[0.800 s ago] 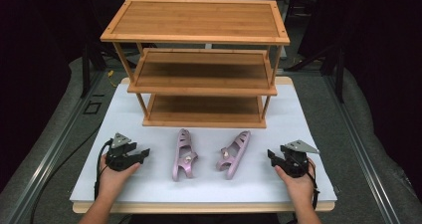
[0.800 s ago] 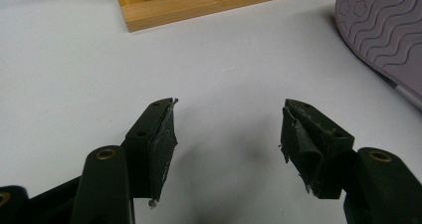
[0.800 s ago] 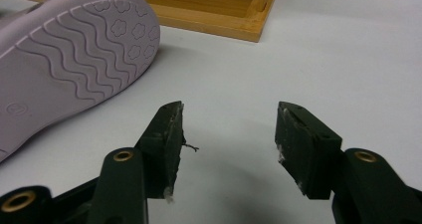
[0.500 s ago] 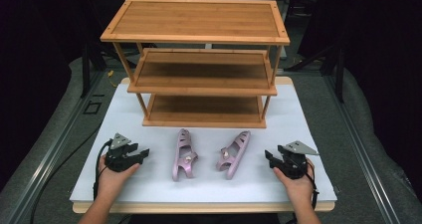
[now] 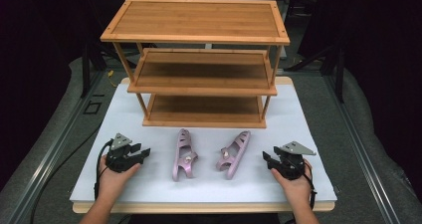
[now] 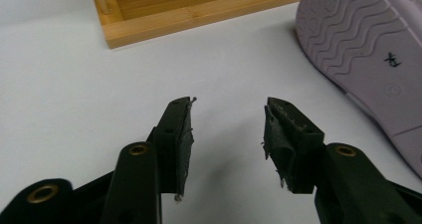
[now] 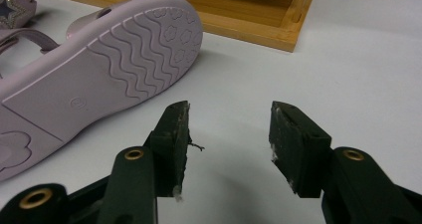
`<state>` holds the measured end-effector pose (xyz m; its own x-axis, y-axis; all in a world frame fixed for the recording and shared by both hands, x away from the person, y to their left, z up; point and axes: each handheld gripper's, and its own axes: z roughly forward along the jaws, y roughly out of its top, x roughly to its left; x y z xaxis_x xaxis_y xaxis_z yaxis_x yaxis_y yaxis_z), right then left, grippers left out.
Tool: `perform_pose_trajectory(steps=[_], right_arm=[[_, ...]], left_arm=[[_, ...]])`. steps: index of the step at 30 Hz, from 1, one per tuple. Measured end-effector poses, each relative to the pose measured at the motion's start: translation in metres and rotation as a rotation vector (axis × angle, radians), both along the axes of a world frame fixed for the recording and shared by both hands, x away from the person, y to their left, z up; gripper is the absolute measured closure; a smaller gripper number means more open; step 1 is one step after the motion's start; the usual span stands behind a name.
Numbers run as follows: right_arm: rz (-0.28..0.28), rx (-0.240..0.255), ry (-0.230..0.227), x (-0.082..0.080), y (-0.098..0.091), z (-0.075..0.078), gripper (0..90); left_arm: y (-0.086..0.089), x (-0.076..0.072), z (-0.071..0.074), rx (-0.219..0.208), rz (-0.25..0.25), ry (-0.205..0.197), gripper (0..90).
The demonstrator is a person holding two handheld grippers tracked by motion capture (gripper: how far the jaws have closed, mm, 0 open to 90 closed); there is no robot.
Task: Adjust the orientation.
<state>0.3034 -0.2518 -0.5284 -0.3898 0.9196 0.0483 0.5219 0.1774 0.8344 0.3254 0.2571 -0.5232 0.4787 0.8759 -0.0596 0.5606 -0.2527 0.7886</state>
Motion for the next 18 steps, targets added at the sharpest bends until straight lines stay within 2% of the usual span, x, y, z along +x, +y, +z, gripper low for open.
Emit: perform_pose_trajectory(steps=[2, 3, 4, 6, 9, 12, 14, 15, 18], right_arm=[[-0.01, 0.004, 0.0, 0.0, -0.001, 0.0, 51.6], [-0.01, 0.011, 0.002, 0.0, -0.001, 0.0, 52.6], [-0.01, 0.008, 0.002, -0.001, -0.001, 0.0, 53.4], [-0.01, 0.004, 0.016, -0.001, -0.001, 0.001, 56.2], [-0.005, 0.009, 0.019, -0.001, -0.001, 0.002, 59.0], [-0.01, 0.011, 0.02, -0.002, -0.001, 0.003, 60.4], [-0.008, 0.008, 0.022, -0.002, -0.001, 0.003, 60.8], [-0.007, 0.009, 0.022, -0.002, -0.001, 0.003, 60.8], [-0.008, 0.011, 0.013, -0.002, -0.001, 0.002, 60.2]], left_arm=[[-0.003, -0.002, 0.002, 0.006, -0.013, -0.003, 58.1], [-0.005, -0.004, 0.006, -0.006, -0.031, -0.009, 60.2], [-0.005, -0.004, 0.006, -0.006, -0.031, -0.009, 63.0], [-0.01, -0.007, 0.012, -0.022, -0.062, -0.012, 68.9], [-0.017, -0.01, 0.019, -0.014, -0.086, -0.013, 79.0], [-0.026, -0.013, 0.026, -0.041, -0.134, -0.014, 88.5], [-0.029, -0.014, 0.029, -0.047, -0.154, -0.013, 89.6], [-0.038, -0.016, 0.033, -0.055, -0.185, -0.012, 89.8], [-0.057, -0.02, 0.039, -0.042, -0.244, -0.019, 89.9]])
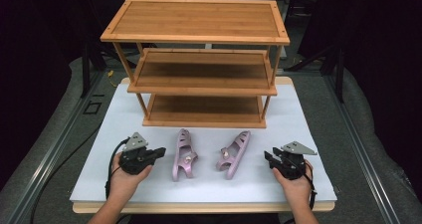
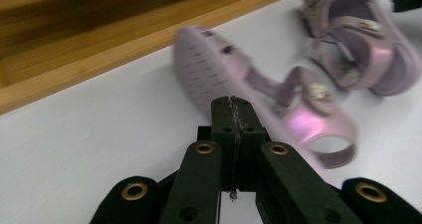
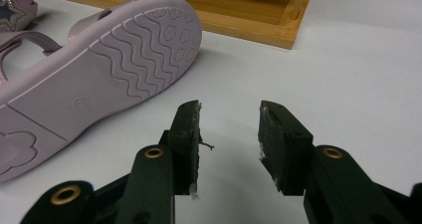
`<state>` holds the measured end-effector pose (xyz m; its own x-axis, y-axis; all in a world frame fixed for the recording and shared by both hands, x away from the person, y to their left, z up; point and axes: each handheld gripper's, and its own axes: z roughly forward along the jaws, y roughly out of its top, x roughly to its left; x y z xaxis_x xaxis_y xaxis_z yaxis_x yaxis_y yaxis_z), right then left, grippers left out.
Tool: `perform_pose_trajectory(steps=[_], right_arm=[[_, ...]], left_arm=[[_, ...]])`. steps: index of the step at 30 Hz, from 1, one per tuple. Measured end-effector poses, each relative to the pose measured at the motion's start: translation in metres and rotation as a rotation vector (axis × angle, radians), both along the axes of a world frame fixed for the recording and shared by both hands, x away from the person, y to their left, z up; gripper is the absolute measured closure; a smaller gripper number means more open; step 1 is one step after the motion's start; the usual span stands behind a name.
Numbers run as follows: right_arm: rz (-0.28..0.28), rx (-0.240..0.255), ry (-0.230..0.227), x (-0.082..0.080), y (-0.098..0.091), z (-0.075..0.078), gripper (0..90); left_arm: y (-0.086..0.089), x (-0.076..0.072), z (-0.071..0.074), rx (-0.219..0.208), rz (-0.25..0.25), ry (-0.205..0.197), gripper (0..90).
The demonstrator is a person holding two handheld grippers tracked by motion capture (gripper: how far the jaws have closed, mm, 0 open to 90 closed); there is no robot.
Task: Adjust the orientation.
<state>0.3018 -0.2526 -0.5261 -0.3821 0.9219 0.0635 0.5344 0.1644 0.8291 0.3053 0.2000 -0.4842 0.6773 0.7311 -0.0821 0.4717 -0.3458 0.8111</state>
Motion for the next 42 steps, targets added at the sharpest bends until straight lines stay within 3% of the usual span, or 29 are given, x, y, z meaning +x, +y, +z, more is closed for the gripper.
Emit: perform_pose_trajectory(steps=[6, 17, 24, 27, 32, 34, 35, 37, 39, 42], right_arm=[[-0.008, 0.013, 0.005, 0.0, -0.002, -0.001, 58.6], [-0.009, 0.033, 0.011, 0.001, -0.003, -0.001, 57.5], [-0.012, 0.04, 0.012, 0.001, -0.005, -0.002, 57.1], [-0.015, 0.049, 0.011, 0.001, -0.007, -0.002, 56.8], [-0.012, 0.051, 0.026, 0.001, -0.008, -0.002, 56.7], [-0.017, 0.057, 0.017, 0.001, -0.008, -0.003, 56.5], [-0.016, 0.061, 0.015, 0.001, -0.008, -0.003, 56.5], [-0.018, 0.063, 0.015, 0.001, -0.008, -0.003, 56.4], [-0.018, 0.064, 0.022, 0.001, -0.009, -0.003, 56.1], [-0.019, 0.068, 0.025, 0.001, -0.01, -0.003, 56.0]], left_arm=[[-0.022, -0.004, -0.002, 0.032, -0.053, -0.001, 89.9], [-0.024, 0.001, -0.011, 0.01, -0.06, 0.039, 90.0], [-0.021, -0.002, -0.011, 0.047, -0.047, 0.013, 90.0], [-0.009, -0.001, -0.012, 0.047, -0.024, 0.032, 90.0], [0.005, -0.002, -0.019, 0.103, 0.035, 0.05, 90.0], [0.013, -0.001, -0.026, 0.111, 0.063, 0.073, 90.0], [0.019, 0.001, -0.029, 0.073, 0.073, 0.11, 90.0], [0.022, 0.003, -0.032, 0.072, 0.085, 0.125, 90.0], [0.022, 0.005, -0.036, 0.106, 0.103, 0.132, 90.0], [0.025, 0.007, -0.04, 0.121, 0.12, 0.163, 89.9]])
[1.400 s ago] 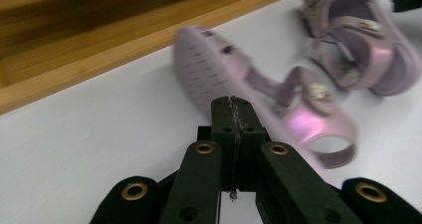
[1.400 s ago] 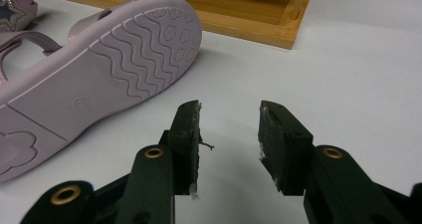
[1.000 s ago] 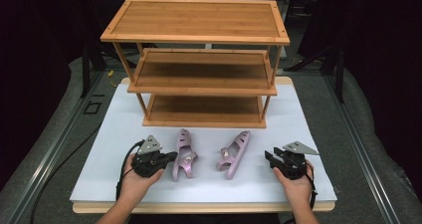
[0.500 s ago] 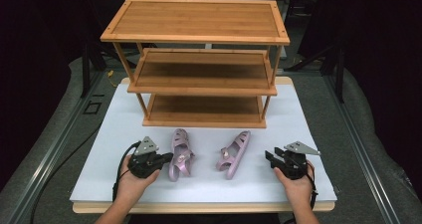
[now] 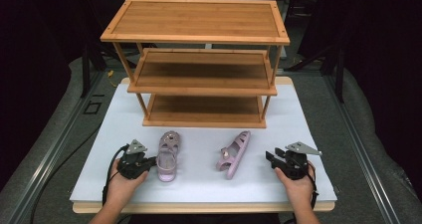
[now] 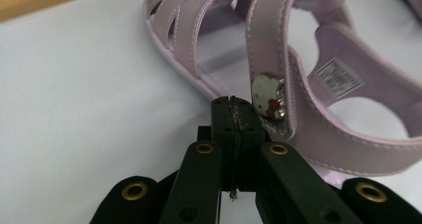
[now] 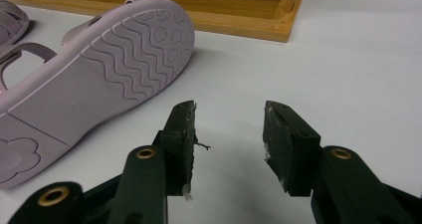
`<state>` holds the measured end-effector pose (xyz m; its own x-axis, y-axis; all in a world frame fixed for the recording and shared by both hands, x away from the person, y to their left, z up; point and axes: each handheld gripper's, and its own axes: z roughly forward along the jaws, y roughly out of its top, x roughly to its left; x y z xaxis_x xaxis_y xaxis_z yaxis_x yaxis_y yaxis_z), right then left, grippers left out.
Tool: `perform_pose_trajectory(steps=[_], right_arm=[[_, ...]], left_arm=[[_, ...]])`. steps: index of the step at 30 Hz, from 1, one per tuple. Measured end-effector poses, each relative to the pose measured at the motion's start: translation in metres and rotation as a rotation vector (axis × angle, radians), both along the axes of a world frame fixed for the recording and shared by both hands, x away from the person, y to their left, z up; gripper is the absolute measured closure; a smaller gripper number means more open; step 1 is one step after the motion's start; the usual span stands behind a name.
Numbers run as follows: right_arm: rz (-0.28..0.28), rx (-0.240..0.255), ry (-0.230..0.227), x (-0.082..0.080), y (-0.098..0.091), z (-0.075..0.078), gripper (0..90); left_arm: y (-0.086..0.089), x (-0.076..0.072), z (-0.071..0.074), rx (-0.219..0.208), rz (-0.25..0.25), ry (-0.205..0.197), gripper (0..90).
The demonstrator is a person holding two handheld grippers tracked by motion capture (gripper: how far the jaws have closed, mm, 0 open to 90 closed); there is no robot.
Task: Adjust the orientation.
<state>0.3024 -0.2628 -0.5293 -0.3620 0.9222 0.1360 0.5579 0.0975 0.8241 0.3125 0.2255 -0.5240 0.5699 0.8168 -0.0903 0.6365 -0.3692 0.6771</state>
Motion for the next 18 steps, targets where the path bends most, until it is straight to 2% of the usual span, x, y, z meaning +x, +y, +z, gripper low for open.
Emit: perform_pose_trajectory(steps=[3, 7, 10, 14, 16, 18], right_arm=[[-0.007, 0.011, -0.001, 0.0, -0.001, 0.0, 55.7], [-0.012, 0.021, -0.001, -0.001, -0.003, 0.0, 55.5], [-0.012, 0.024, 0.003, -0.001, -0.003, 0.0, 55.5], [-0.01, 0.025, 0.005, 0.0, -0.001, -0.001, 55.5], [-0.013, 0.024, 0.009, 0.0, -0.001, -0.001, 55.5], [-0.013, 0.026, 0.008, 0.0, -0.001, -0.001, 55.4]], left_arm=[[0.005, 0.002, -0.001, -0.009, 0.025, 0.035, 88.6], [0.012, 0.003, 0.008, -0.024, 0.064, 0.042, 84.6], [0.019, 0.001, 0.024, -0.067, 0.077, 0.029, 75.8], [0.022, 0.003, 0.049, -0.091, 0.088, 0.052, 57.0], [0.018, 0.005, 0.058, -0.072, 0.077, 0.075, 51.7], [0.012, 0.009, 0.061, -0.019, 0.047, 0.105, 49.6]])
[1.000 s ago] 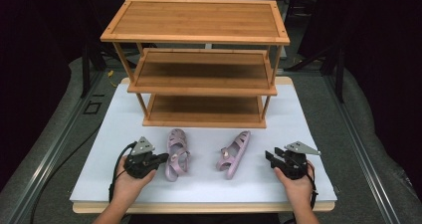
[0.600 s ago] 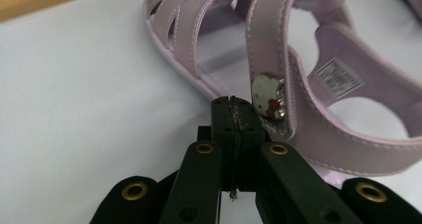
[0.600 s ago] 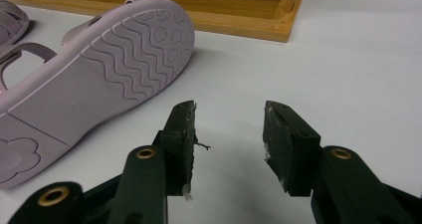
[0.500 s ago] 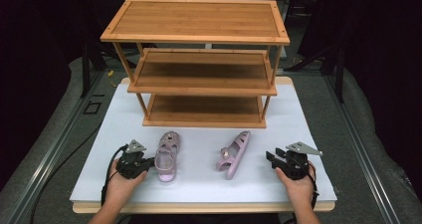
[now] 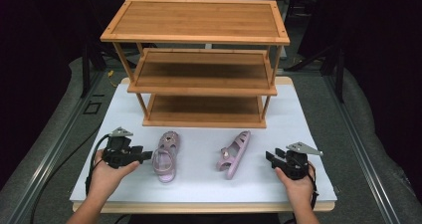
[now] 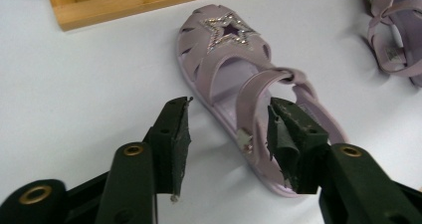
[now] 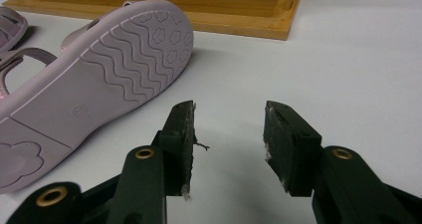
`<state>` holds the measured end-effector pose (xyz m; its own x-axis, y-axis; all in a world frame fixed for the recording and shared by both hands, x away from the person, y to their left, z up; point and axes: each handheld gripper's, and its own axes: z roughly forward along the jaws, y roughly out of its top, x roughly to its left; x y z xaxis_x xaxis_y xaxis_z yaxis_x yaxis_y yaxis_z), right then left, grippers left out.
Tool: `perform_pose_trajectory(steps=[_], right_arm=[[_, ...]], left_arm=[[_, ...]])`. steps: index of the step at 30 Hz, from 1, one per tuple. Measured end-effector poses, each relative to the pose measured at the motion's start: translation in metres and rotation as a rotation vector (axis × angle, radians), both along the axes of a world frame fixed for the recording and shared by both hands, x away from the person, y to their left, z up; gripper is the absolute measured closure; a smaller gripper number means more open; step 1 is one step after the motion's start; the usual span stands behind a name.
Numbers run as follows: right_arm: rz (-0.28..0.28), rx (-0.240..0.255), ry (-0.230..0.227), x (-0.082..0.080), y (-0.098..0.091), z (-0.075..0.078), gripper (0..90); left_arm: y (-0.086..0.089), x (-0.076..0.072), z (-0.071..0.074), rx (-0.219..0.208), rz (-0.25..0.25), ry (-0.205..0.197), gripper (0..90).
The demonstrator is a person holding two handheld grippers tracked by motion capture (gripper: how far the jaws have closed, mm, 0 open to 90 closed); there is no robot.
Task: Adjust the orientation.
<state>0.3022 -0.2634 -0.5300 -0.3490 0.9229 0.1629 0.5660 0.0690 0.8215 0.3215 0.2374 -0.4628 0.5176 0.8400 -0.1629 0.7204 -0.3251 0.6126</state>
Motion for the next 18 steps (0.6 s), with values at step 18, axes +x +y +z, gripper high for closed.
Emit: perform_pose_trajectory(steps=[18], right_arm=[[-0.003, 0.014, 0.008, 0.0, -0.003, 0.0, 53.6]], left_arm=[[-0.028, 0.03, -0.004, 0.313, -0.133, 0.14, 81.6]])
